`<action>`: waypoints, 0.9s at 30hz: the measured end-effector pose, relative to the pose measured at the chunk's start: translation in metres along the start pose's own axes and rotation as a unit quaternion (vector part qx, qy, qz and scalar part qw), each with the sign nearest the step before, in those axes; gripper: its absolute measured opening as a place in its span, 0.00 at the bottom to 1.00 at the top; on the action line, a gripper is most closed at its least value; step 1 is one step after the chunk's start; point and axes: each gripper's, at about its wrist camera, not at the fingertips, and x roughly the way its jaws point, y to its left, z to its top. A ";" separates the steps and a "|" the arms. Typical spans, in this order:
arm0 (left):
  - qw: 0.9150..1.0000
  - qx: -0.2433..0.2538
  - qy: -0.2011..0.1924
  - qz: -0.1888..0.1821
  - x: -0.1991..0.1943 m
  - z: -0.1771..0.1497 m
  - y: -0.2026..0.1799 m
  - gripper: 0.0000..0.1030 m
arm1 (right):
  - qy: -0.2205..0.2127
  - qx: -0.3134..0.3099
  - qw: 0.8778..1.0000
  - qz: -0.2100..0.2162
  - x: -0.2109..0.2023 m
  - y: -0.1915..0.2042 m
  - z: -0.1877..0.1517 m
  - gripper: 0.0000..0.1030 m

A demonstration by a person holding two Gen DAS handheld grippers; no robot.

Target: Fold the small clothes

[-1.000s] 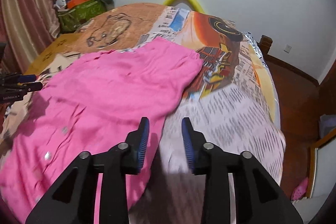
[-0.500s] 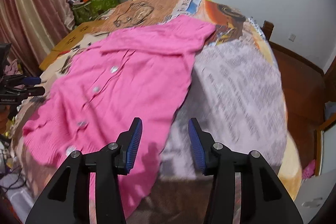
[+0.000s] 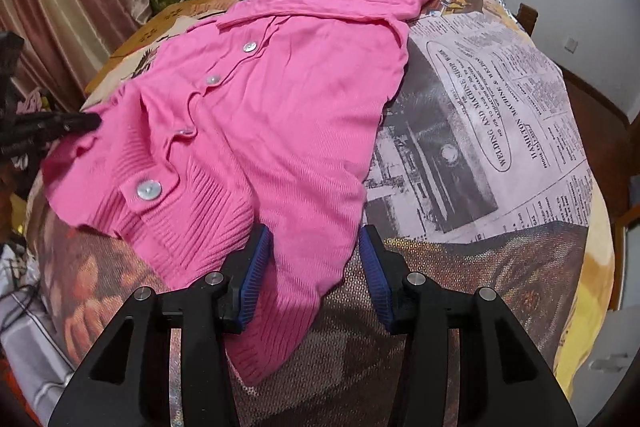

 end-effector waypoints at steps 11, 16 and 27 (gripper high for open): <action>0.995 -0.091 0.021 0.032 -0.015 -0.044 0.077 0.03 | -0.005 0.016 1.000 0.003 -0.001 -0.003 -0.006 0.41; 0.996 -0.079 0.006 0.035 -0.022 -0.031 0.078 0.06 | -0.008 0.028 1.000 0.010 -0.006 -0.008 -0.006 0.41; 0.994 -0.103 0.023 -0.037 0.019 0.030 0.068 0.36 | -0.032 0.057 0.998 0.001 -0.007 -0.028 0.019 0.41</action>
